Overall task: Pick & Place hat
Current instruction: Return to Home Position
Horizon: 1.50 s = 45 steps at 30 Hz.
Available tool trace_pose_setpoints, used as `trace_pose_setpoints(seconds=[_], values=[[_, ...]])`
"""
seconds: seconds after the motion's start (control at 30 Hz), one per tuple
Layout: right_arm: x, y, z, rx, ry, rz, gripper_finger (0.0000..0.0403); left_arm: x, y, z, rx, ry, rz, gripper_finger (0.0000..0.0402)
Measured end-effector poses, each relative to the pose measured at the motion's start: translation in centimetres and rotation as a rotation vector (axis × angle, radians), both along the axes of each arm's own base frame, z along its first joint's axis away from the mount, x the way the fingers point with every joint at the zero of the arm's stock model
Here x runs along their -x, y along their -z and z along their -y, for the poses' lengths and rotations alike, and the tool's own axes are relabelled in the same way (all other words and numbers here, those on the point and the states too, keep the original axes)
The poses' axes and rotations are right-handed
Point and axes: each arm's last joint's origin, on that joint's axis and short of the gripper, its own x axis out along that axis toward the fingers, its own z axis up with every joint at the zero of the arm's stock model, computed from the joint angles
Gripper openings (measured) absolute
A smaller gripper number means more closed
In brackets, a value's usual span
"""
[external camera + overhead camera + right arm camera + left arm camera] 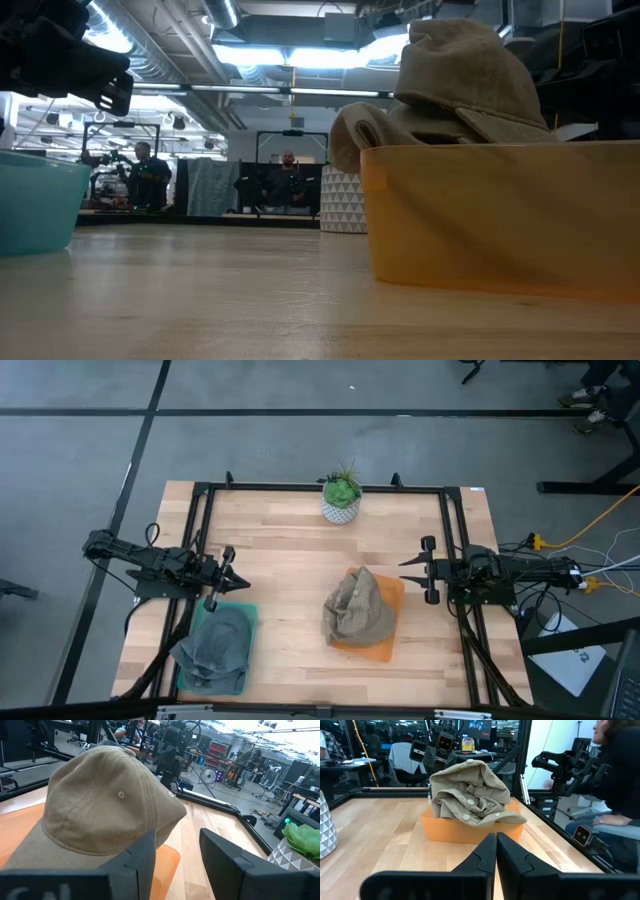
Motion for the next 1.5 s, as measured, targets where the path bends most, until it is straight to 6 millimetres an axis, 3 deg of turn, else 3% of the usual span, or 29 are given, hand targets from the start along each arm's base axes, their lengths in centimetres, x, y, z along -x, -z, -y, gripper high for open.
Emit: trace_pose_setpoints(seconds=[1.5], values=[[0.00, -0.01, 0.00, 0.000, 0.000, 0.001, 0.0152, 0.00, 0.00, 0.00, 0.000, 0.000, 0.000, 0.0008]])
